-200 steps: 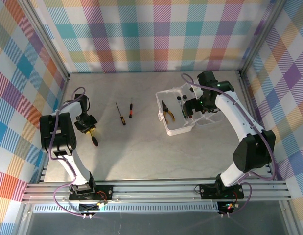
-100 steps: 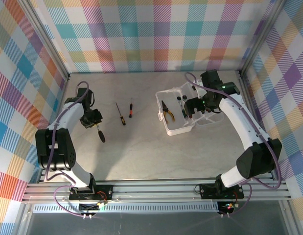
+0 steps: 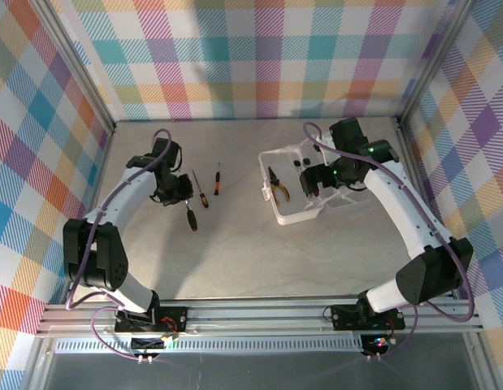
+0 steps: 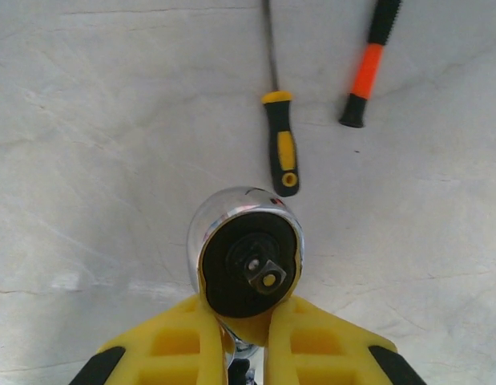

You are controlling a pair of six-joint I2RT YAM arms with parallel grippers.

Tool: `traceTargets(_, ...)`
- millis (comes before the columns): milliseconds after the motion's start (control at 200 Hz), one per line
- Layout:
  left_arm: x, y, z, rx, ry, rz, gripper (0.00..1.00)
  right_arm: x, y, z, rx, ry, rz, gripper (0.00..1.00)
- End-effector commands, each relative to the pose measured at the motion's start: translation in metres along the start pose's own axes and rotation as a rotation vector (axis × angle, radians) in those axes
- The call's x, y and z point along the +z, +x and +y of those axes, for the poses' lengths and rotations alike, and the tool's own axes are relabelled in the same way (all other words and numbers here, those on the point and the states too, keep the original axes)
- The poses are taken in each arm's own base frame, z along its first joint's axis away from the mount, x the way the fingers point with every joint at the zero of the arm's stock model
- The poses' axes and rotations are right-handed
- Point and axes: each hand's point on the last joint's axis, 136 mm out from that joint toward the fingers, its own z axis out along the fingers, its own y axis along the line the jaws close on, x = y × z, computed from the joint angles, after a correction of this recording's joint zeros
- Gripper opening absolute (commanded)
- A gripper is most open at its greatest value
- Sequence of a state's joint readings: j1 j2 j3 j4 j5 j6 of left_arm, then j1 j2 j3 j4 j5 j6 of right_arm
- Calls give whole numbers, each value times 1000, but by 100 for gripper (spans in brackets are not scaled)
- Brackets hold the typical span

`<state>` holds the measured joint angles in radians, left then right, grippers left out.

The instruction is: Pack the tool kit

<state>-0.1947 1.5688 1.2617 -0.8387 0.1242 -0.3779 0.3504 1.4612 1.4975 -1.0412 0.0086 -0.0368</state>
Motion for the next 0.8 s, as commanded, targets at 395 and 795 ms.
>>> traceTargets(395, -26, -1, -101, 98, 247, -5, 0, -1, -4, 38, -16, -153, -20, 99)
traceTargets(795, -19, 3, -111, 113, 259, 14, 0, 5, -5, 47, -35, -176, -8, 99)
